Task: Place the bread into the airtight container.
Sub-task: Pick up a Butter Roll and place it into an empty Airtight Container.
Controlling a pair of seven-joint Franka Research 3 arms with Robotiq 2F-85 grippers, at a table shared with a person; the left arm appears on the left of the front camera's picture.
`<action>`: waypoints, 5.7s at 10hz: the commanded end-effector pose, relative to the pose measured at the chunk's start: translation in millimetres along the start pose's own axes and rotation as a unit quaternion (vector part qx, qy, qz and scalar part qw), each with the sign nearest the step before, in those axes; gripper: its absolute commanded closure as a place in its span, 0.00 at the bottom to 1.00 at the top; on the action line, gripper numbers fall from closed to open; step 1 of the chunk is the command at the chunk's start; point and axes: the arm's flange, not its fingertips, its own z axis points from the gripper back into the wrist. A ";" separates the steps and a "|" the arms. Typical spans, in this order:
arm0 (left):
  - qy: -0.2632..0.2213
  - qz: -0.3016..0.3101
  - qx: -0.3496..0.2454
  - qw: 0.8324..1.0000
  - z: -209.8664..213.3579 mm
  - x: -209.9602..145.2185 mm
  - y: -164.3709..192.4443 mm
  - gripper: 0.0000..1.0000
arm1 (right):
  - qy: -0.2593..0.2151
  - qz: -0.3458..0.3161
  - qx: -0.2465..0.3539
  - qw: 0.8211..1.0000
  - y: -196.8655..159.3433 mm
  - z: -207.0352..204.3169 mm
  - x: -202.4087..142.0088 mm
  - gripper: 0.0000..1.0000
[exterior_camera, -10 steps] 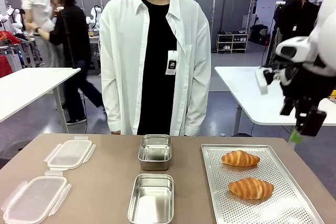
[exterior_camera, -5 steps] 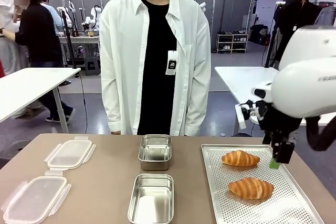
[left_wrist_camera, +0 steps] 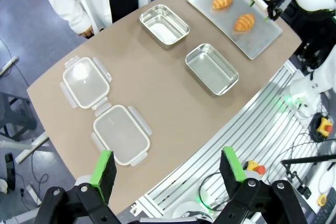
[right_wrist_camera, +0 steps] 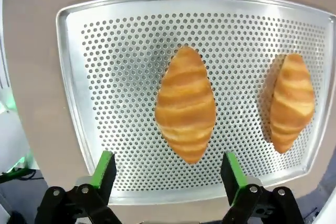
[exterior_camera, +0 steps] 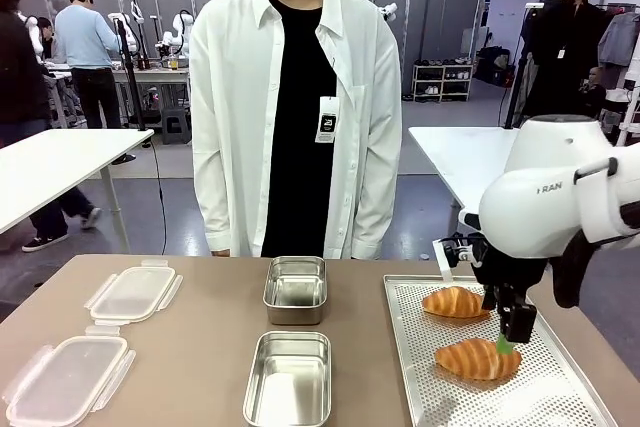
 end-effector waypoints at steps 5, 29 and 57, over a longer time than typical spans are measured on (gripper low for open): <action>0.000 -0.008 -0.005 1.000 -0.4 1.1 -1.4 0.00 | -0.009 0.022 -0.011 1.000 -14.0 -47.4 -1.3 0.00; 0.000 -0.008 -0.005 1.000 -0.4 1.1 -1.4 0.00 | 0.017 -0.047 -0.001 0.999 20.3 62.2 99.5 0.61; 0.000 -0.008 -0.005 1.000 -0.4 1.1 -1.4 0.00 | -0.019 -0.627 0.031 0.778 78.5 -64.3 309.5 0.02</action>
